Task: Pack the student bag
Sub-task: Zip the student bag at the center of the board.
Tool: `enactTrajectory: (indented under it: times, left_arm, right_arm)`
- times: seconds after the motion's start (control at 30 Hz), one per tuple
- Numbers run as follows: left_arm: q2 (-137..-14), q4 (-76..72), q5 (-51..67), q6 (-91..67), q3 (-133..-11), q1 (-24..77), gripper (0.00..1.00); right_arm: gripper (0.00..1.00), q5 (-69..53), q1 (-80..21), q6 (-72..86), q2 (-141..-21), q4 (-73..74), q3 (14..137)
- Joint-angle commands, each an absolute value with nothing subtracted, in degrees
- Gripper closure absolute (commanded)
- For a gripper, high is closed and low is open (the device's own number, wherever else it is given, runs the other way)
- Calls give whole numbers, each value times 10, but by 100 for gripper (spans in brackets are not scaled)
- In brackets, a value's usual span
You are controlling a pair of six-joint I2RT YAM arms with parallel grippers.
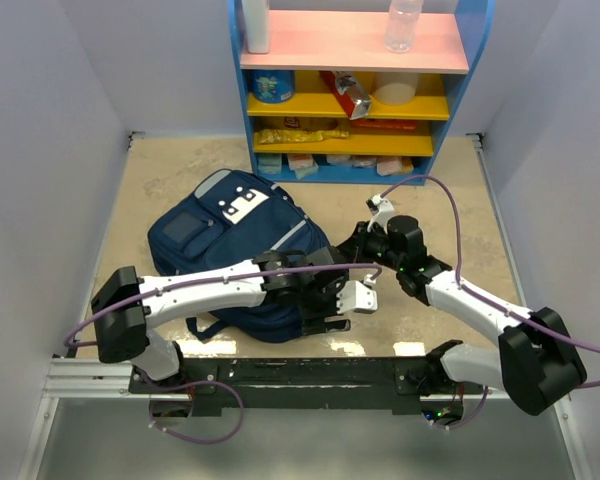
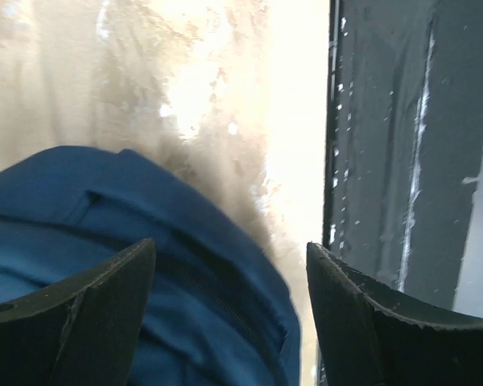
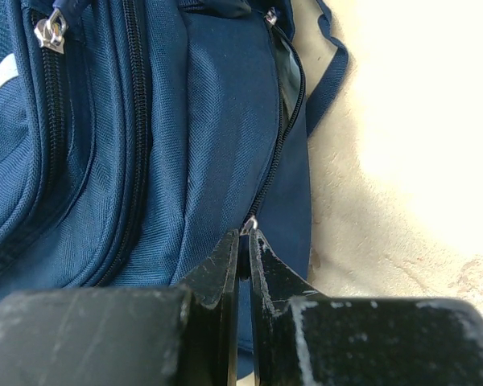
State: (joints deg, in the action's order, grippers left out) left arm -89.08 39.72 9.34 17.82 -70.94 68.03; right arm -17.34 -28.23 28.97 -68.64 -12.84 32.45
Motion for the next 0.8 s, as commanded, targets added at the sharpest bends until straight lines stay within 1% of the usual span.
enactTrajectory:
  times: [0.0,0.27,0.37,0.4,0.47,0.5,0.57,0.6,0.63,0.67,0.73,0.77]
  left_arm:
    - [-917,366,132,129,-704,677,21]
    - [-946,314,136,119,-674,663,21]
    - [-949,292,109,113,-654,661,28]
    - [-948,287,95,112,-650,660,32]
    - [-947,277,86,111,-638,659,38]
    - [-947,271,70,109,-625,659,45]
    - [-944,259,45,103,-613,660,48]
    - [-940,256,16,101,-602,660,45]
    - [-936,250,2,102,-597,660,40]
    - [-933,250,-22,102,-593,659,30]
    - [-923,254,-47,103,-588,657,23]
    - [-919,254,-49,103,-578,657,15]
  right_arm:
    - [100,-184,-285,296,-686,-146,345]
    - [100,-184,-286,294,-677,-135,353]
    - [100,-185,-286,294,-672,-133,352]
    - [100,-186,-286,295,-671,-133,352]
    - [100,-189,-286,297,-671,-133,353]
    - [100,-190,-286,296,-671,-133,353]
    - [100,-190,-285,295,-671,-131,356]
    - [100,-190,-286,295,-671,-130,356]
    - [100,-189,-285,294,-671,-129,356]
    - [100,-189,-286,294,-671,-128,357]
    - [100,-188,-286,293,-670,-127,356]
    - [100,-188,-286,294,-670,-128,356]
